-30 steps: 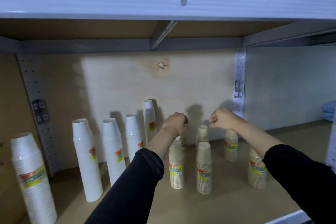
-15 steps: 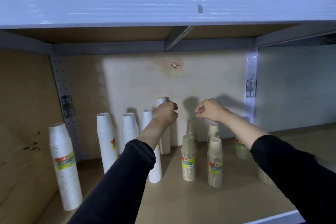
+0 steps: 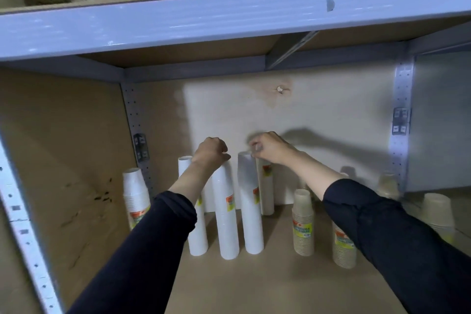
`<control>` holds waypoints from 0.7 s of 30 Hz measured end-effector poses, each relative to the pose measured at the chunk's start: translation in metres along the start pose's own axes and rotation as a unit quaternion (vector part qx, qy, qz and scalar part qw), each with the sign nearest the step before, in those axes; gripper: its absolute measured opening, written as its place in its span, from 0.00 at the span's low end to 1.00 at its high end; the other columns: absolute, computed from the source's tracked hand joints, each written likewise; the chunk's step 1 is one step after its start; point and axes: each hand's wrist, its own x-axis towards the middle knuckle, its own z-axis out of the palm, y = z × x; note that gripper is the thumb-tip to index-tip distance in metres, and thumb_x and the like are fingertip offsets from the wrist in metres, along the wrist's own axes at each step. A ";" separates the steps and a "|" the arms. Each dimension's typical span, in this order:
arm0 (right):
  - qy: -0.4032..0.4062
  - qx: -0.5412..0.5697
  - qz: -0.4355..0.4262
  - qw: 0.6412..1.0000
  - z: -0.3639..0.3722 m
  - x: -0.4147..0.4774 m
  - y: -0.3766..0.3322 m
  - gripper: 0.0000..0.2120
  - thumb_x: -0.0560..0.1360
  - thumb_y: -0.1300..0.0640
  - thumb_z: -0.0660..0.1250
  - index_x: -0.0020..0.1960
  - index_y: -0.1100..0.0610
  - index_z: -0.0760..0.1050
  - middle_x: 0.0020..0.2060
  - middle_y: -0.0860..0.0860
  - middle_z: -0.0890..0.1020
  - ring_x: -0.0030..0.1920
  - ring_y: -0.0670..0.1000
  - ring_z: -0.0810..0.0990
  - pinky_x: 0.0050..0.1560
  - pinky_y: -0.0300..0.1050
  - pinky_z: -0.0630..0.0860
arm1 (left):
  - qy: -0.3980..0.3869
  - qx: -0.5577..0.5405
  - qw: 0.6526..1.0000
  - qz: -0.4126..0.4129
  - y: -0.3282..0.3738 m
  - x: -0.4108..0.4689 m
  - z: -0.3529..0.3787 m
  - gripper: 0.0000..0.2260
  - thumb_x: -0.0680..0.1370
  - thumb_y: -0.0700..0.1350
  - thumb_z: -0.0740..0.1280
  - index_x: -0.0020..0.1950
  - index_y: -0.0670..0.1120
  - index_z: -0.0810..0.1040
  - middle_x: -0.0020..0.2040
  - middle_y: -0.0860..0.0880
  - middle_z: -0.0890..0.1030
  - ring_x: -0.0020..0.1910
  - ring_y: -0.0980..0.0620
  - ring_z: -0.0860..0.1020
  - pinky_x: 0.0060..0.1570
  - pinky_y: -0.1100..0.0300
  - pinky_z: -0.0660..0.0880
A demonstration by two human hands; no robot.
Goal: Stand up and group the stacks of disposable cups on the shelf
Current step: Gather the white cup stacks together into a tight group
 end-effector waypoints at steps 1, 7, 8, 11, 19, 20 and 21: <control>-0.005 -0.008 -0.001 1.000 0.002 0.004 -0.004 0.20 0.75 0.57 0.66 0.66 0.57 0.72 0.63 0.55 0.77 0.64 0.56 0.73 0.65 0.45 0.69 | -0.006 0.006 1.000 -0.004 -0.001 0.001 0.000 0.14 0.76 0.44 0.66 0.60 0.43 0.78 0.63 0.44 0.76 0.60 0.44 0.76 0.56 0.58 0.73; -0.038 -0.020 -0.007 0.999 0.014 0.016 -0.013 0.15 0.75 0.58 0.65 0.61 0.60 0.76 0.61 0.54 0.78 0.65 0.55 0.72 0.59 0.36 0.66 | -0.027 0.012 0.999 -0.021 -0.007 0.005 0.007 0.13 0.74 0.48 0.68 0.55 0.42 0.81 0.57 0.43 0.80 0.55 0.43 0.78 0.49 0.58 0.74; -0.043 -0.018 -0.003 0.999 0.016 0.017 -0.013 0.10 0.75 0.59 0.64 0.54 0.62 0.79 0.54 0.55 0.81 0.61 0.56 0.74 0.52 0.33 0.67 | -0.026 0.011 0.999 -0.020 -0.007 0.006 0.008 0.13 0.74 0.48 0.68 0.54 0.42 0.81 0.57 0.42 0.80 0.55 0.42 0.79 0.49 0.58 0.75; -0.046 -0.011 -0.010 0.999 0.019 0.016 -0.013 0.10 0.75 0.63 0.64 0.50 0.68 0.79 0.53 0.62 0.81 0.59 0.61 0.75 0.58 0.43 0.71 | -0.024 0.013 1.000 -0.014 -0.008 0.007 0.009 0.12 0.75 0.46 0.68 0.54 0.42 0.81 0.56 0.42 0.80 0.54 0.42 0.79 0.50 0.58 0.75; -0.032 -0.010 -0.007 0.999 0.014 0.016 -0.013 0.13 0.72 0.62 0.68 0.56 0.63 0.80 0.57 0.56 0.81 0.60 0.55 0.76 0.59 0.42 0.72 | -0.040 -0.004 0.998 0.044 -0.007 0.009 0.004 0.12 0.76 0.42 0.67 0.57 0.40 0.81 0.53 0.42 0.81 0.54 0.47 0.77 0.53 0.61 0.73; -0.026 -0.011 0.000 1.000 0.013 0.015 -0.013 0.13 0.72 0.61 0.69 0.55 0.63 0.80 0.57 0.56 0.82 0.59 0.55 0.77 0.58 0.43 0.72 | -0.044 -0.010 0.997 0.056 -0.007 0.008 0.002 0.12 0.75 0.42 0.67 0.57 0.40 0.81 0.56 0.43 0.82 0.58 0.47 0.77 0.55 0.62 0.72; -0.021 -0.012 0.008 1.000 0.013 0.015 -0.013 0.13 0.72 0.60 0.69 0.55 0.63 0.80 0.57 0.57 0.81 0.59 0.56 0.77 0.58 0.43 0.73 | -0.048 -0.016 0.996 0.067 -0.008 0.008 0.001 0.12 0.75 0.41 0.67 0.58 0.41 0.81 0.58 0.43 0.81 0.60 0.48 0.77 0.55 0.64 0.71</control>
